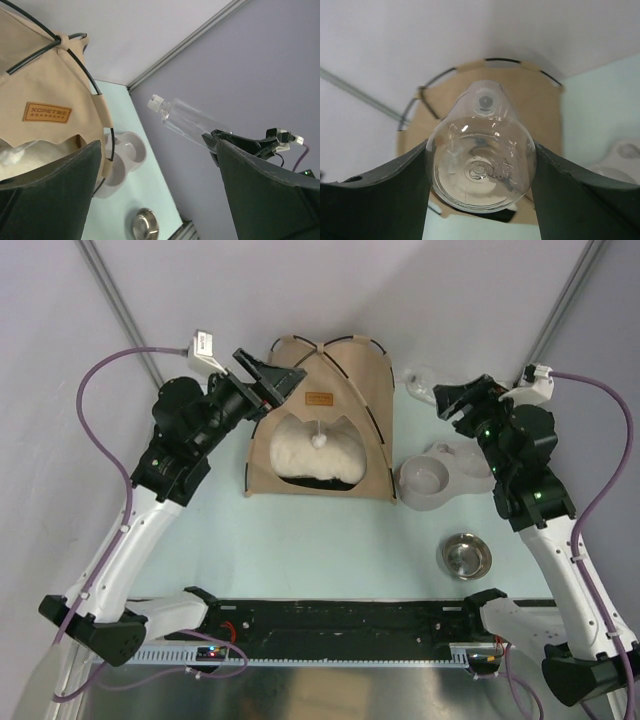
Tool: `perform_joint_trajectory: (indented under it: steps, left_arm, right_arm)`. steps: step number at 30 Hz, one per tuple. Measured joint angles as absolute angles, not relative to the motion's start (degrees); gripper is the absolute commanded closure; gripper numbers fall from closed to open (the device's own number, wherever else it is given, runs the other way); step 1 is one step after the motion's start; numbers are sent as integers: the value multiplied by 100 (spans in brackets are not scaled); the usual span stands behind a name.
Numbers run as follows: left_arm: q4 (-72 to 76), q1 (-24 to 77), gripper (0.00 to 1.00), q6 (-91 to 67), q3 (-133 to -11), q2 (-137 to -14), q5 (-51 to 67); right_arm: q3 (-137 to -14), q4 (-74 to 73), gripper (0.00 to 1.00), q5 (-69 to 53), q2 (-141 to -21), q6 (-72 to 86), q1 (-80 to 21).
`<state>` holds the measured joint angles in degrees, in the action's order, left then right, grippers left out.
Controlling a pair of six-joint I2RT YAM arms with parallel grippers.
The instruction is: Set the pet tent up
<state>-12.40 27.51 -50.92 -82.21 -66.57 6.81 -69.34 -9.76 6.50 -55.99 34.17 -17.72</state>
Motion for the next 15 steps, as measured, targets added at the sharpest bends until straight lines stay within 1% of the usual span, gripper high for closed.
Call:
perform_joint_trajectory:
  steps: [2,4,6,8,11,15]
  left_arm:
    - [-1297,2744,0,-4858,-8219,-6617,679]
    - [-1323,2744,0,-4685,-8197,-6598,676]
    - [-1358,2744,0,-4541,-8134,-6591,676]
    - [-1435,2744,0,-4438,-8060,-6598,676]
    - [-1581,2744,0,-4300,-7948,-6611,681]
    - [-1761,2722,0,-4136,-7924,-6659,698]
  right_arm:
    - [-6936,-1413,65,840,-5583,3352,-1621]
    - [-6952,-1863,70,937,-5642,3315,-1369]
    - [-6997,-2263,72,989,-5791,3269,-1144]
    - [-7022,-2633,71,1028,-6060,3205,-947]
    - [-7032,-3118,67,1033,-6543,3081,-840]
    - [-7369,-3728,69,1035,-7271,2860,-812]
